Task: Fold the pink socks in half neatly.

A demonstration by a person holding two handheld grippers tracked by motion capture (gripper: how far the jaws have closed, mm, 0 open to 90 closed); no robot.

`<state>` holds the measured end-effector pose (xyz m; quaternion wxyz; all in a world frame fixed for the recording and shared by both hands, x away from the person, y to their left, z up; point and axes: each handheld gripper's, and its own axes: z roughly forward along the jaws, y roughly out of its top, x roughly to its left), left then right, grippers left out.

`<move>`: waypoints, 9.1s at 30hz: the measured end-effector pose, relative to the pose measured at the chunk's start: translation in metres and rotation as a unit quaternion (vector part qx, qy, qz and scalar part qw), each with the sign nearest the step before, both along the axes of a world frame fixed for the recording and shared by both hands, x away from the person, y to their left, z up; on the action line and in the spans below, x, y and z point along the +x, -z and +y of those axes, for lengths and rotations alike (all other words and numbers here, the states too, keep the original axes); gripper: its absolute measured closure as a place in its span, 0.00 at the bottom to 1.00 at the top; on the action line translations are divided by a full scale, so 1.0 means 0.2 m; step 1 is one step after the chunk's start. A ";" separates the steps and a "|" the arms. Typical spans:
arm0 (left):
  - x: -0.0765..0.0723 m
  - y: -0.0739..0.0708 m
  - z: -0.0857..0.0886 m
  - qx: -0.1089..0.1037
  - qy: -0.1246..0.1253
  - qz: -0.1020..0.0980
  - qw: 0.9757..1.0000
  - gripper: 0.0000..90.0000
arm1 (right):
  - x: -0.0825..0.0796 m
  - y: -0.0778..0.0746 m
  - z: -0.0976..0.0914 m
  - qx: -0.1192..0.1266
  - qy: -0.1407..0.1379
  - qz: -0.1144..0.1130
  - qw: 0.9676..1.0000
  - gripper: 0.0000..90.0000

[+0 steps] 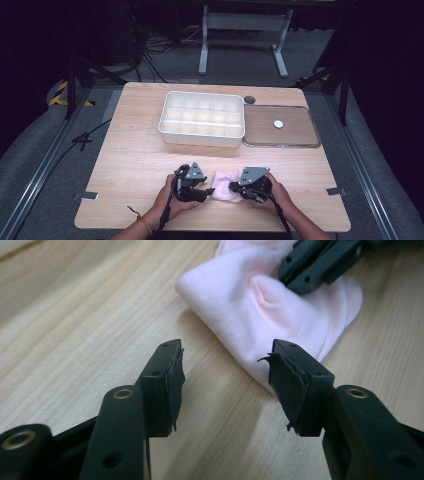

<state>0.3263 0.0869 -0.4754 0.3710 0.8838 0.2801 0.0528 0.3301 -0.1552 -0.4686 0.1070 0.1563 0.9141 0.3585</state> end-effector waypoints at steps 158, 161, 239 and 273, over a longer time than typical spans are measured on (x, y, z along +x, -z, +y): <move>0.01 -0.11 -0.18 -0.057 0.031 -0.039 0.997 0.92 | 0.06 0.00 -0.05 0.000 0.033 -0.003 0.999 0.86; -0.01 -0.10 -0.23 -0.025 0.048 -0.059 0.997 0.91 | 0.06 0.00 -0.04 -0.001 0.032 -0.004 0.999 0.87; -0.06 0.00 -0.21 -0.026 0.122 -0.059 0.990 0.84 | 0.08 -0.02 0.00 0.061 0.016 -0.015 0.998 0.98; -0.06 0.00 -0.22 -0.020 0.126 -0.058 0.990 0.83 | 0.03 -0.16 -0.14 0.071 0.060 -0.064 0.994 1.00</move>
